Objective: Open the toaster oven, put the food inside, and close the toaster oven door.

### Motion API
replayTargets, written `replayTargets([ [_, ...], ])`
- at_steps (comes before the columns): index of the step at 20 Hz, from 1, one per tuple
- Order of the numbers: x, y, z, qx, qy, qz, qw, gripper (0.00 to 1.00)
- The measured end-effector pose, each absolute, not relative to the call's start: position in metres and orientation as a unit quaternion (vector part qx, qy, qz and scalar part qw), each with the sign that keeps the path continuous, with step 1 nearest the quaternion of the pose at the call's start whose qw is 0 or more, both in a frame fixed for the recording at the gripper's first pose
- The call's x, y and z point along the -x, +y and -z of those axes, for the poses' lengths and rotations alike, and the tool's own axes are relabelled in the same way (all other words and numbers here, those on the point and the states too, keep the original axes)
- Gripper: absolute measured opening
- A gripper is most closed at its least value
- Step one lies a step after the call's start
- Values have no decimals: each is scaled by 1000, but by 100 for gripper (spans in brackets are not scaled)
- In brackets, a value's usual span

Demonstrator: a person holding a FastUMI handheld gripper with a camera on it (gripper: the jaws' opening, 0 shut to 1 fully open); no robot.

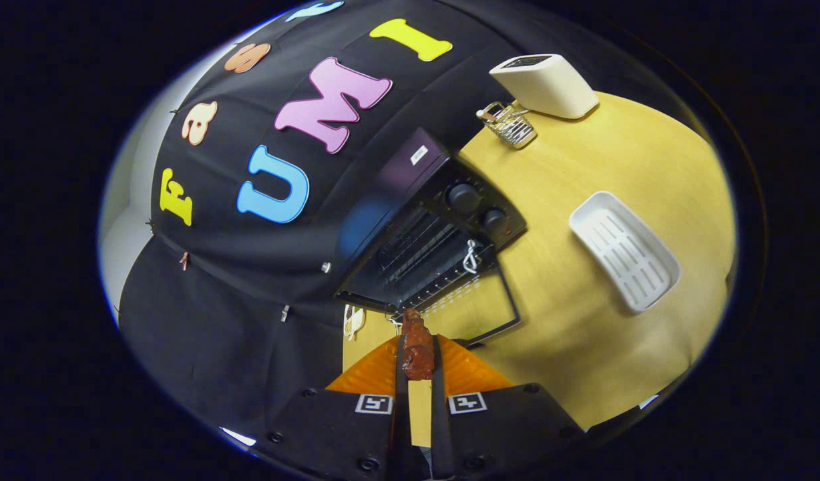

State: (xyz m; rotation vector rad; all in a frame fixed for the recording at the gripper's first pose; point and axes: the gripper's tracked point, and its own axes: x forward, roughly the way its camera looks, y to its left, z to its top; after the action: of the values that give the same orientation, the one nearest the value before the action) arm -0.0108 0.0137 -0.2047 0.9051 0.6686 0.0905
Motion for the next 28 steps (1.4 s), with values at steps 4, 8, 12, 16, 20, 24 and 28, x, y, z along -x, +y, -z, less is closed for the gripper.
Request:
replayTargets([
  [4,-21,55,215,-450,296,-20,842,16],
  [8,-54,79,234,-470,280,11,837,16],
  [12,-92,79,237,-511,246,31,823,16],
  [16,-126,62,239,-545,210,56,810,16],
  [20,-152,49,255,-571,199,72,793,15],
  [24,-174,38,270,-591,193,84,779,16],
  [28,-183,26,282,-589,196,106,777,16],
])
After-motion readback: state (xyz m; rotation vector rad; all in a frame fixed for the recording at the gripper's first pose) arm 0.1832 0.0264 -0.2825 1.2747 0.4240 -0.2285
